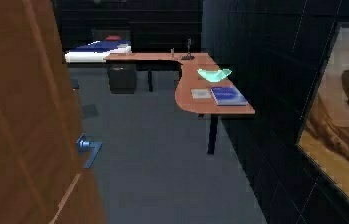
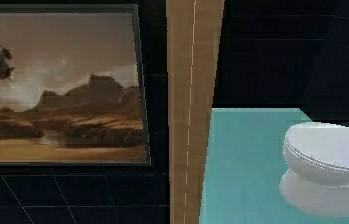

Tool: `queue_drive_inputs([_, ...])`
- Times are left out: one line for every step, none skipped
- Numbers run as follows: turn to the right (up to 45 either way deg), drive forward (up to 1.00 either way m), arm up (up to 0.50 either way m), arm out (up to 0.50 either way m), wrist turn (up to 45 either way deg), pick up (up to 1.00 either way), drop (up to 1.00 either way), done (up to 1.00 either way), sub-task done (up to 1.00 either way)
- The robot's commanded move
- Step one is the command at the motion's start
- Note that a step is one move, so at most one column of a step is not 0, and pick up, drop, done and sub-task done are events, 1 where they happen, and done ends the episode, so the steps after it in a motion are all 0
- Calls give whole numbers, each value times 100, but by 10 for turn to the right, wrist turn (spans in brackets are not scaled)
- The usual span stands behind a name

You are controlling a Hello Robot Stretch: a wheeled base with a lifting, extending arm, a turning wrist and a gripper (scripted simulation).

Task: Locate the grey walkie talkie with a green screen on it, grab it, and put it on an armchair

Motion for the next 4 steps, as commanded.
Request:
queue_drive_inputs([0, 50, 0, 0, 0, 0, 0, 0, 0])
queue_drive_inputs([0, 50, 0, 0, 0, 0, 0, 0, 0])
queue_drive_inputs([-450, 0, 0, 0, 0, 0, 0, 0, 0])
queue_drive_inputs([0, 35, 0, 0, 0, 0, 0, 0, 0])
